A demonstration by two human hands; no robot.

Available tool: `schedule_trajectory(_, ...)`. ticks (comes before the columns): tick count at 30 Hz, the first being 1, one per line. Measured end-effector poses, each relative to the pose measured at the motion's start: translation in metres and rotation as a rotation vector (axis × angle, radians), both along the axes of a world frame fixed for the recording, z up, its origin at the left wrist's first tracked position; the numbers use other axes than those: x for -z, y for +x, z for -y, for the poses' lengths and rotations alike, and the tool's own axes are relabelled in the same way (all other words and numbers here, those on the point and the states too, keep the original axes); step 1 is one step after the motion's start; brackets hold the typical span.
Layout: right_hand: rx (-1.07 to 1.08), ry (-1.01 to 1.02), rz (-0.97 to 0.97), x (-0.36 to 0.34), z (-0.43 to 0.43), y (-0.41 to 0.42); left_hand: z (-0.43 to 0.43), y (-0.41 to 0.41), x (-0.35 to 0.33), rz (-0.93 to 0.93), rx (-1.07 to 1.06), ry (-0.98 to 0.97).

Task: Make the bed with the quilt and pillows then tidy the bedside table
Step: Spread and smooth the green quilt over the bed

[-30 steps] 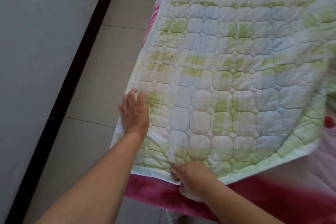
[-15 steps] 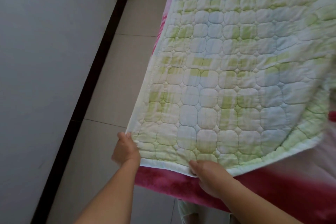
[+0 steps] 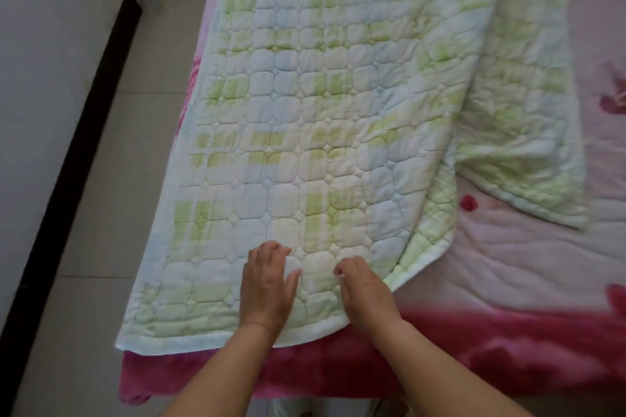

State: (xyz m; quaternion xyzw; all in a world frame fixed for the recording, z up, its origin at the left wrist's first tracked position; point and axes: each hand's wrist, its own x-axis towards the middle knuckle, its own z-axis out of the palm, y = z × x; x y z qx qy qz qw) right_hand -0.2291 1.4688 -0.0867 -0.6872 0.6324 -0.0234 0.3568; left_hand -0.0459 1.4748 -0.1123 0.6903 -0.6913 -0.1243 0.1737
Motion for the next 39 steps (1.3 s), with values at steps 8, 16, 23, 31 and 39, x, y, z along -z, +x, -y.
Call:
schedule_trajectory(8, 0.351, -0.03, -0.01, -0.015, 0.046, -0.095, 0.015, -0.153, 0.012, -0.223, 0.462, -0.018)
schedule_trajectory(16, 0.583, -0.027, 0.019, -0.004, 0.066, -0.156, 0.047, -0.21, 0.003, -0.182, 0.384, 0.191)
schedule_trajectory(23, 0.668, 0.027, 0.113, 0.004, 0.085, -0.174, 0.066, -0.213, -0.014, -0.581, -0.023, 0.691)
schedule_trajectory(31, 0.137, -0.037, -0.275, 0.012, 0.109, -0.2, 0.083, -0.198, -0.041, -0.744, -0.102, 0.851)
schedule_trajectory(39, -0.019, -0.139, -0.327, 0.008, 0.154, -0.186, 0.096, -0.154, -0.048, -1.114, -0.53, 0.858)
